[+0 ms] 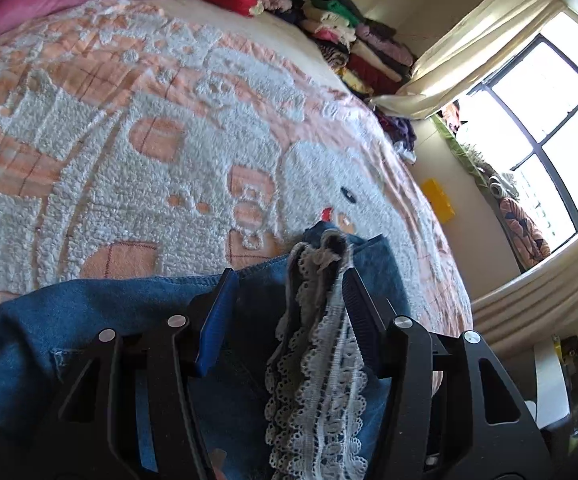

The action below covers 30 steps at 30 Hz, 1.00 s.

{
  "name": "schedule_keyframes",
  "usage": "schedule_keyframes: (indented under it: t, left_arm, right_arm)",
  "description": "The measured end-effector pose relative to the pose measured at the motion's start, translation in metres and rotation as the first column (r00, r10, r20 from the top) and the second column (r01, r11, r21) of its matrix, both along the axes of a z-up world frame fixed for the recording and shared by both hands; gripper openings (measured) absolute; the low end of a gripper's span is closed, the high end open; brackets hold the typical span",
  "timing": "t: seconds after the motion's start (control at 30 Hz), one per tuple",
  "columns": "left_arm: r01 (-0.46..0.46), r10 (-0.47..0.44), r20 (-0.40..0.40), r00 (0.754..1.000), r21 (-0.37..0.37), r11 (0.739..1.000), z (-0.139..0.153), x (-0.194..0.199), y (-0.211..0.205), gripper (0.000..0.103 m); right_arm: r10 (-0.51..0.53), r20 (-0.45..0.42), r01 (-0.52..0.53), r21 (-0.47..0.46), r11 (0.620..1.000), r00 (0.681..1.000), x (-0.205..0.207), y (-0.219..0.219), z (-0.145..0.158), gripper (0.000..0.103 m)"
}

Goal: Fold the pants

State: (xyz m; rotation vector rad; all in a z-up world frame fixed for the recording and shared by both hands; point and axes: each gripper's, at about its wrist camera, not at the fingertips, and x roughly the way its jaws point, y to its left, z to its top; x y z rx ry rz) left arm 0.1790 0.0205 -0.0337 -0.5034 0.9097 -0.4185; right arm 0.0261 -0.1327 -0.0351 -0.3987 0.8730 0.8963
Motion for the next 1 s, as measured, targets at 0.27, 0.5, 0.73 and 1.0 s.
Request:
schedule_keyframes:
  t: [0.27, 0.5, 0.73, 1.0]
  left_arm:
    - [0.028, -0.027, -0.022, 0.999, 0.015, 1.000, -0.006, 0.009, -0.017, 0.008]
    - [-0.005, 0.002, 0.047, 0.999, 0.059, 0.998, 0.011, -0.011, -0.006, 0.008]
    - [-0.040, 0.039, 0.009, 0.999, 0.055, 0.998, -0.008, -0.004, 0.002, 0.025]
    - [-0.034, 0.025, 0.067, 0.997, 0.129, 0.991, 0.026, -0.056, -0.003, 0.035]
  right_arm:
    - [0.000, 0.036, 0.000, 0.004, 1.000, 0.999, -0.006, 0.006, 0.002, 0.041]
    - [0.008, -0.017, -0.007, 0.047, 0.999, 1.000, -0.006, 0.005, -0.004, 0.043]
    - [-0.012, -0.011, 0.013, 0.124, 0.992, 1.000, -0.009, -0.015, 0.012, 0.047]
    - [-0.256, -0.009, 0.254, 0.182, 0.950, 0.967, 0.019, -0.103, 0.027, 0.050]
